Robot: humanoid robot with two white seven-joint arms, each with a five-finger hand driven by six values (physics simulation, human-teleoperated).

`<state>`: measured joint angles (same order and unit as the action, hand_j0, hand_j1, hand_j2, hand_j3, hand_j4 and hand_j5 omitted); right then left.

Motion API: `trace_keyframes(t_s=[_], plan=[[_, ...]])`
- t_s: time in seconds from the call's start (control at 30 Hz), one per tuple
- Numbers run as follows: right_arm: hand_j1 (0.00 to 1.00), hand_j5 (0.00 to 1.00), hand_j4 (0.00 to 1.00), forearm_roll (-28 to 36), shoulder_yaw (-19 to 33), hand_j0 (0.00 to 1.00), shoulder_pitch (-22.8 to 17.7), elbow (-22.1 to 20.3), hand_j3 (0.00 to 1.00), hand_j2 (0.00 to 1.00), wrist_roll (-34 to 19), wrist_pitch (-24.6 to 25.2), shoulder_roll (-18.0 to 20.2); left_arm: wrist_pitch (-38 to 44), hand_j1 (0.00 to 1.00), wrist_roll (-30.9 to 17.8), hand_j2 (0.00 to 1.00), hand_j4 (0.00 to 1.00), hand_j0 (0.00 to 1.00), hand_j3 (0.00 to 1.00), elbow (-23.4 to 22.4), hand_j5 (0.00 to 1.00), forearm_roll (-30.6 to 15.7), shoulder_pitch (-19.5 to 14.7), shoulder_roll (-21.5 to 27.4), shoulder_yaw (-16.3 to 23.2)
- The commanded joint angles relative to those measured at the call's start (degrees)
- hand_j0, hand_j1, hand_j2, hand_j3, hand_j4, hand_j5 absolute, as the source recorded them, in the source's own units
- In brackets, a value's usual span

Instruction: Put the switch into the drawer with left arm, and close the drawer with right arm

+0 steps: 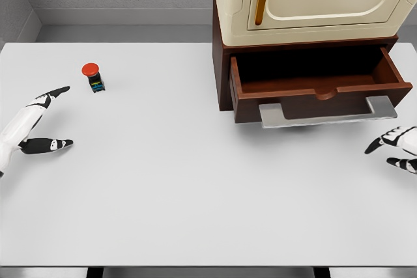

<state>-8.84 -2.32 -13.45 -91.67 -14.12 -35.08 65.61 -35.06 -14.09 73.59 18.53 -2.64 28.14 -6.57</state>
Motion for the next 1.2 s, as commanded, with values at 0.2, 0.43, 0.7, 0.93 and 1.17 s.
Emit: trace_keyframes(t_s=[0.2, 0.43, 0.7, 0.93, 1.17], plan=[[0.63, 0.63, 0.63, 0.3, 1.3, 0.63, 0.0, -2.0, 0.63, 0.63, 0.1, 0.1, -0.1, 0.1, 1.0, 0.3, 1.0, 1.0, 1.0, 1.0, 1.7, 1.0, -0.7, -1.4, -0.2, 0.5], [0.62, 0.62, 0.62, 0.0, 1.4, 0.62, -0.4, -2.3, 0.62, 0.62, -0.2, 0.1, 0.0, 0.1, 1.0, 0.4, 1.0, 1.0, 1.0, 1.0, 11.8, 1.0, -1.3, -7.3, -2.4, 5.3], [0.68, 0.68, 0.68, -1.3, 1.8, 0.68, -0.4, -3.2, 0.68, 0.68, -0.2, 0.1, 0.0, 15.4, 1.0, 0.1, 1.0, 1.0, 1.0, 1.0, -6.5, 1.0, -8.2, -20.0, -6.4, 12.3], [0.62, 0.62, 0.62, -1.8, 1.8, 0.62, -0.5, -3.5, 0.62, 0.62, -0.1, 0.1, 0.0, 15.3, 1.0, -0.8, 1.0, 1.0, 1.0, 1.0, -14.1, 1.0, -16.1, -21.9, -7.1, 12.0], [0.68, 0.68, 0.68, -2.4, 1.8, 0.68, -1.3, -3.5, 0.68, 0.68, -0.2, 0.1, 0.0, 15.3, 1.0, -0.9, 1.0, 1.0, 1.0, 1.0, -20.8, 1.0, -19.2, -24.3, -7.1, 11.1]])
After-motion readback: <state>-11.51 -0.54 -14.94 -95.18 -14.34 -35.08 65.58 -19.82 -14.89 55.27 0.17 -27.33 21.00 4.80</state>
